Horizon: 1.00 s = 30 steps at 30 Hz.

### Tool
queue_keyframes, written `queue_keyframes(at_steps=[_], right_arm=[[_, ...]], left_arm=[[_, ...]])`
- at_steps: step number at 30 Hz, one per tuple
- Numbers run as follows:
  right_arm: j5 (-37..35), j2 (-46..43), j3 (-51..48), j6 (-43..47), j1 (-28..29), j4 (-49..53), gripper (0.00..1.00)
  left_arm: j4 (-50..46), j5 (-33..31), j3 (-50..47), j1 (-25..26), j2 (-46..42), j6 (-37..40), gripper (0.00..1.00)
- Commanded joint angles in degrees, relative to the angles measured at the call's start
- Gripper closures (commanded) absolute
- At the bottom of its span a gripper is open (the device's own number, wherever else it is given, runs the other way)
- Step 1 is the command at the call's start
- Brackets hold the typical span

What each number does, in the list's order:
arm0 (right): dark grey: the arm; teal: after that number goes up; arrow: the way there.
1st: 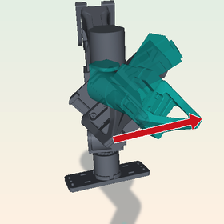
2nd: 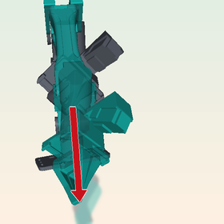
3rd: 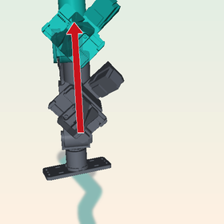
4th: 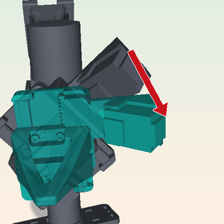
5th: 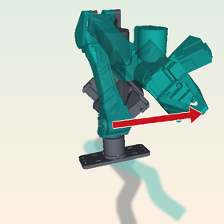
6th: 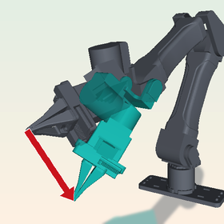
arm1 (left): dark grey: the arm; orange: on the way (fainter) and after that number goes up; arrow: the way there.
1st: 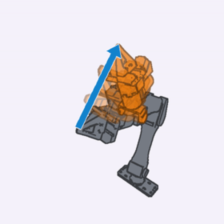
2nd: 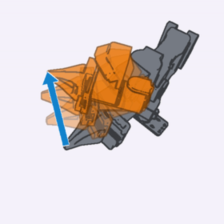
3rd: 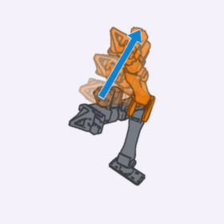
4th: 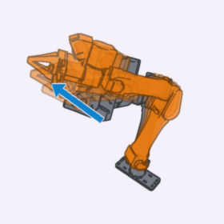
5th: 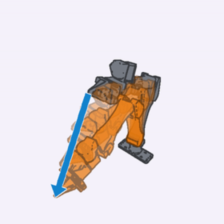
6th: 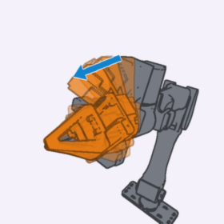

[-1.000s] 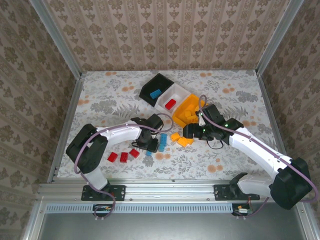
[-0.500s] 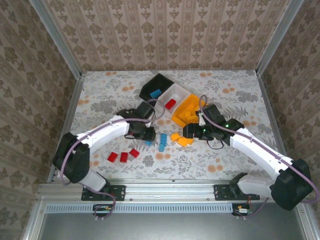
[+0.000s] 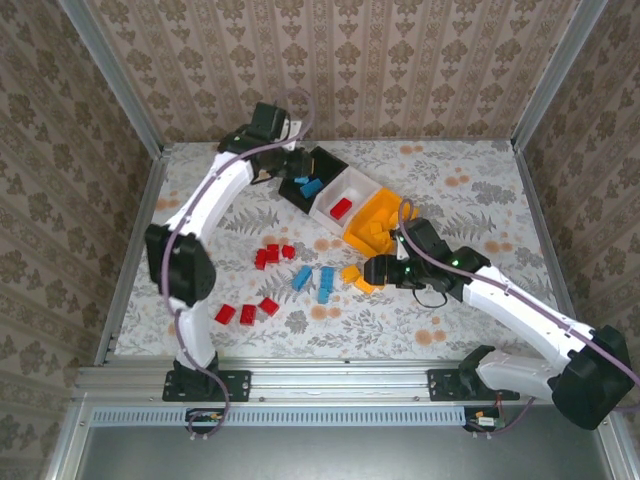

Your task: Sort the legos into containers by color

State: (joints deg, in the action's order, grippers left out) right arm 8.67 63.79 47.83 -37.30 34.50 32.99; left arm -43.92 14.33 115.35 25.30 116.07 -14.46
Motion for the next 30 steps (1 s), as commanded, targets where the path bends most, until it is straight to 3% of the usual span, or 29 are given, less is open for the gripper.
queue_keyframes(at_steps=[1,9,11,13,18,25,30], right_arm=[[-2.9,-3.6,-1.5,-2.9,1.5,1.4,0.24],[-5.1,-10.3,-4.6,-4.9,2.8,5.2,0.23],[-5.6,-11.3,-5.0,-5.1,2.8,5.8,0.23],[-5.8,-11.7,-5.2,-5.2,2.7,6.0,0.22],[-5.7,-11.1,-4.9,-5.4,2.9,5.2,0.2],[-5.0,-8.2,-3.1,-5.2,3.0,4.2,0.2],[-4.5,-2.1,1.0,-3.9,5.2,4.2,0.2]], left_arm=[[-4.3,-0.1,10.6,-1.1,10.0,3.5,0.79],[-10.5,-0.8,37.1,-1.8,28.8,2.5,0.78],[-10.8,0.0,39.1,-2.2,30.6,1.7,0.75],[-9.9,0.6,38.2,-2.7,30.7,0.9,0.6],[-10.6,0.7,37.6,-3.0,29.4,1.5,0.48],[-11.4,1.0,31.0,-3.3,20.5,2.5,0.45],[-8.4,-0.2,13.3,-2.6,5.4,3.6,0.42]])
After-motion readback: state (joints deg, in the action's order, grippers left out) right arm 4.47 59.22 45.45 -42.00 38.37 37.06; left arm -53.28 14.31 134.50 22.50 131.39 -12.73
